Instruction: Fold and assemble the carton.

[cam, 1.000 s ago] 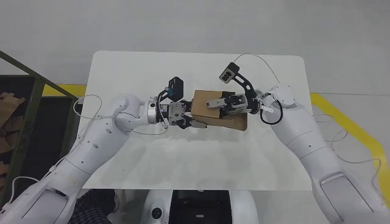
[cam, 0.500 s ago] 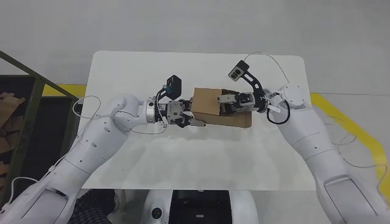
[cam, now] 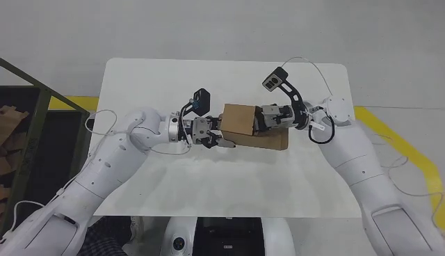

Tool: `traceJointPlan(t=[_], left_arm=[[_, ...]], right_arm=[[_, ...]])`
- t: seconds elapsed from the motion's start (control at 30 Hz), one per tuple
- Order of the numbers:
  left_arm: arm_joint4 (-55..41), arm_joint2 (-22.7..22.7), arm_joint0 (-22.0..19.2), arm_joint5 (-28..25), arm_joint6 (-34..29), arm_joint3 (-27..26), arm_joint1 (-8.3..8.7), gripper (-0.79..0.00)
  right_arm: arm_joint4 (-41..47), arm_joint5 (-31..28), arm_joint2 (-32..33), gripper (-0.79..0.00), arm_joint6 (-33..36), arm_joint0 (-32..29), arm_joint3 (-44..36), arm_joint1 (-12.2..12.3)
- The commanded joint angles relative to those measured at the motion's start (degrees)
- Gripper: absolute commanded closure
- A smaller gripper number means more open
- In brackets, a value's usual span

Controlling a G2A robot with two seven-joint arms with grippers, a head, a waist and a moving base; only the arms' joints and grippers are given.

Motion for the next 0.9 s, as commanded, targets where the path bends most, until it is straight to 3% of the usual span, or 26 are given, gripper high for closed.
traceJointPlan(t=[0.0, 0.87], left_arm=[[-0.3, 0.1, -0.1, 0.0, -0.4, 0.0, -0.01, -0.222], [-1.4, -0.2, 0.2, 0.1, -2.1, -0.6, 0.03, -0.206]], right_arm=[[-0.3, 0.0, -0.5, -0.785, 0.0, 0.3, 0.1, -0.2], [-0.8, -0.1, -5.9, -0.785, -0.1, 2.2, 3.6, -3.4]])
